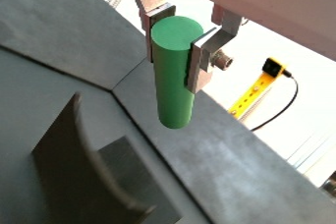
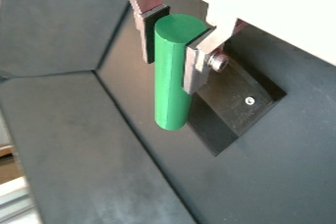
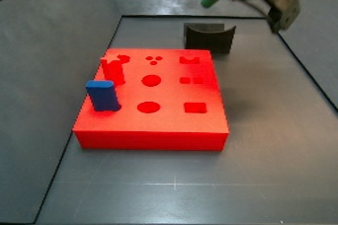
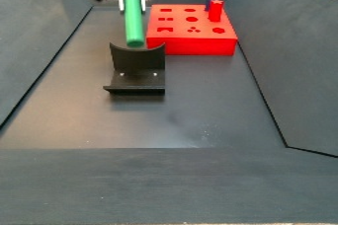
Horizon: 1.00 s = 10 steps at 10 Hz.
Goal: Pick up the round object. Move up. Place the round object on the fixture. Regrasp the round object. Move to above the board. Insert the round object.
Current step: Move to above the board.
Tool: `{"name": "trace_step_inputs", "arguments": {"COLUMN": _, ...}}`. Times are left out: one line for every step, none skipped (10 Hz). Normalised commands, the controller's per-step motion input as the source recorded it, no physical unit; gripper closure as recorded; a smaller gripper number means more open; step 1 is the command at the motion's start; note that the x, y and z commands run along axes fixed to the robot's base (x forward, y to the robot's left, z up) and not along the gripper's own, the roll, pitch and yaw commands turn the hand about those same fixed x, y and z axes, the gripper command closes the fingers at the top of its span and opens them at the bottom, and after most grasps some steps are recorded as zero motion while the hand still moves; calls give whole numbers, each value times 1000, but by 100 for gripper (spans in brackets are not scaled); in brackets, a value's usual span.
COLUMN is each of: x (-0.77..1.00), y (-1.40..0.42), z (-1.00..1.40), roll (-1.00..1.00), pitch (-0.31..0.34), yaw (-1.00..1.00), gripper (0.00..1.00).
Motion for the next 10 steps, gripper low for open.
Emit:
{"name": "trace_step_inputs", "arguments": {"x": -43, "y": -116, "z": 1000, "roll": -17, "pitch": -102, "yaw": -72, "gripper": 100}}
{"name": "trace_step_inputs", "arguments": {"x": -44, "y": -110, "z": 1000, "roll": -25, "pitch": -64, "yaw": -100, "gripper": 100}}
{"name": "trace_step_inputs", "arguments": {"x": -47, "y": -100, "z": 1000, "roll": -33, "pitch": -7, "yaw": -118, "gripper": 100}}
{"name": "trace_step_inputs", "arguments": {"x": -49, "y": -93, "z": 1000, "roll": -37, "pitch": 21, "yaw": -119, "gripper": 100}}
{"name": "trace_step_inputs", "arguments": {"x": -55, "y": -80, "z": 1000, "roll": -47, "pitch": 73, "yaw": -103, "gripper": 100}}
{"name": "trace_step_inputs", "arguments": {"x": -57, "y": -73, "z": 1000, "roll": -52, "pitch": 110, "yaw": -82, "gripper": 100}}
{"name": "trace_step_inputs", "arguments": {"x": -49, "y": -52, "z": 857, "roll": -49, "pitch": 141, "yaw": -44, "gripper": 100}}
{"name": "trace_step_inputs", "arguments": {"x": -42, "y": -41, "z": 741, "roll": -46, "pitch": 152, "yaw": -23, "gripper": 100}}
{"name": "trace_step_inputs", "arguments": {"x": -24, "y": -26, "z": 499, "roll": -49, "pitch": 159, "yaw": 21, "gripper": 100}}
{"name": "trace_step_inputs", "arguments": {"x": -13, "y": -18, "z": 322, "roll": -48, "pitch": 168, "yaw": 50, "gripper": 100}}
